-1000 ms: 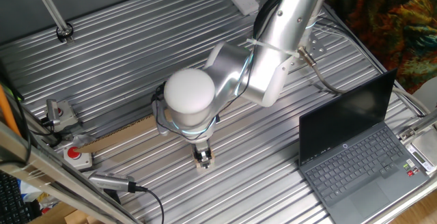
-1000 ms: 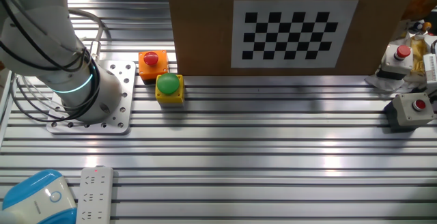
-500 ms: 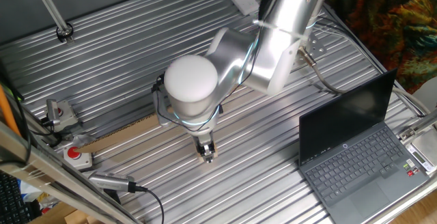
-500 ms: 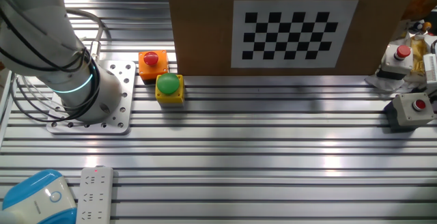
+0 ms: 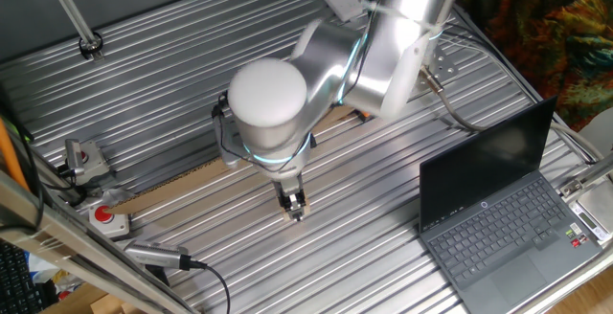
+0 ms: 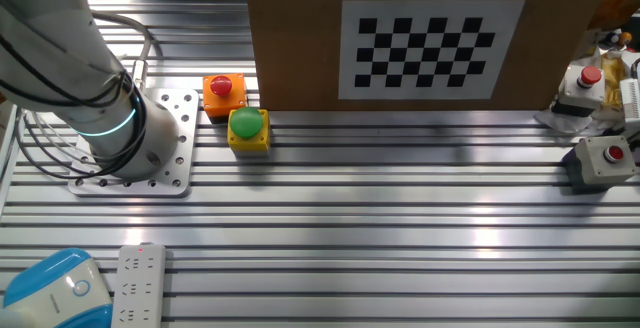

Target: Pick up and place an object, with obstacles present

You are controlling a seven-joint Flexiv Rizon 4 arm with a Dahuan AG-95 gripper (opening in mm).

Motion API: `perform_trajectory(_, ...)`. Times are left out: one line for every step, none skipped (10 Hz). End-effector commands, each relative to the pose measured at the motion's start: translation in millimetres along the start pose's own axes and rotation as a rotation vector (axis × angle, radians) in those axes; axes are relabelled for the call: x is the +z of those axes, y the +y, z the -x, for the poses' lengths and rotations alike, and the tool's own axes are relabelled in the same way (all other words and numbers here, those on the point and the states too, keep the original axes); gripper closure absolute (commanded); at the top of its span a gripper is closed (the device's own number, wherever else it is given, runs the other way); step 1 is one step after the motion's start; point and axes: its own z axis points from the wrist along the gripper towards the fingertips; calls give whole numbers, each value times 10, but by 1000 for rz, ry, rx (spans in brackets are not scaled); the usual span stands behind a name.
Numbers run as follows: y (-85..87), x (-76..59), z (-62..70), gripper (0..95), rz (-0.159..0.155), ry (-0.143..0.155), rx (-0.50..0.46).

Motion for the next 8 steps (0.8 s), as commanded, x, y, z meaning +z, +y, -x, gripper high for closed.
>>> perform_trajectory(25,-127,-41,950,2,6,-1)
perform_trajectory(33,-185,-58,950,1,9,0)
perform_trajectory(48,-262,-84,950,-1,16,1)
perform_trajectory(52,-314,-105,950,1,20,2)
perform_trajectory(49,-356,-125,950,-1,24,2)
perform_trajectory(47,-396,-125,950,1,27,0)
perform_trajectory(59,-438,-124,950,1,29,2)
perform_trajectory(71,-472,-126,950,0,31,3)
